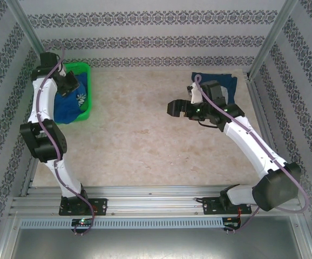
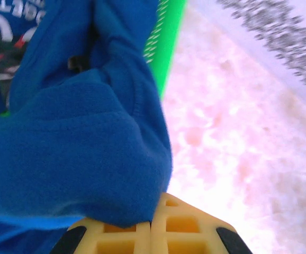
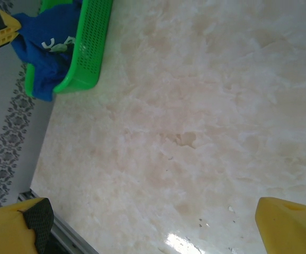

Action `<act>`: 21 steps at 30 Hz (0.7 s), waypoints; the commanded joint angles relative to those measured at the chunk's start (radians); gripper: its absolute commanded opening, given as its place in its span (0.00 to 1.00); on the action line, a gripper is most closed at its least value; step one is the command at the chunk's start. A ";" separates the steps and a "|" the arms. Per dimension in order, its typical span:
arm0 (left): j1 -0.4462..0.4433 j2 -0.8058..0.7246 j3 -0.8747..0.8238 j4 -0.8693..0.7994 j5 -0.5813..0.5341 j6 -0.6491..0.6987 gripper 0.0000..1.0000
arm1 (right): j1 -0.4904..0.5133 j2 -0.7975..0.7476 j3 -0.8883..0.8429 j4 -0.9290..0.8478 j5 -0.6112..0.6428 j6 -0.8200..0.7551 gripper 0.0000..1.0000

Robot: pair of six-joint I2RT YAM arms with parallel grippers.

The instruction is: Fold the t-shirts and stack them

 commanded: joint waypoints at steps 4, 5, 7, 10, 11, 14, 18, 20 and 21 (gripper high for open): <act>-0.055 -0.087 0.114 0.019 0.029 -0.023 0.00 | -0.057 -0.021 -0.003 0.050 -0.094 -0.021 0.98; -0.067 -0.096 0.139 0.012 0.028 -0.021 0.00 | -0.062 -0.019 -0.002 0.054 -0.099 -0.021 0.98; -0.088 -0.110 0.190 0.003 0.025 -0.023 0.00 | -0.070 -0.018 0.004 0.053 -0.104 -0.028 0.98; -0.136 -0.124 0.282 -0.007 0.024 -0.026 0.00 | -0.087 -0.014 0.009 0.061 -0.113 -0.028 0.98; -0.164 -0.126 0.326 -0.005 0.029 -0.027 0.00 | -0.092 -0.012 0.009 0.067 -0.116 -0.026 0.98; -0.254 -0.103 0.470 -0.018 0.036 -0.024 0.00 | -0.109 -0.005 0.015 0.077 -0.128 -0.019 0.98; -0.361 -0.056 0.647 -0.011 0.056 -0.053 0.00 | -0.138 -0.001 0.021 0.094 -0.145 -0.005 0.98; -0.399 -0.044 0.687 0.005 0.067 -0.073 0.00 | -0.153 -0.002 0.023 0.098 -0.150 0.003 0.98; -0.416 -0.043 0.686 0.016 0.070 -0.086 0.00 | -0.162 -0.003 0.024 0.097 -0.153 0.005 0.98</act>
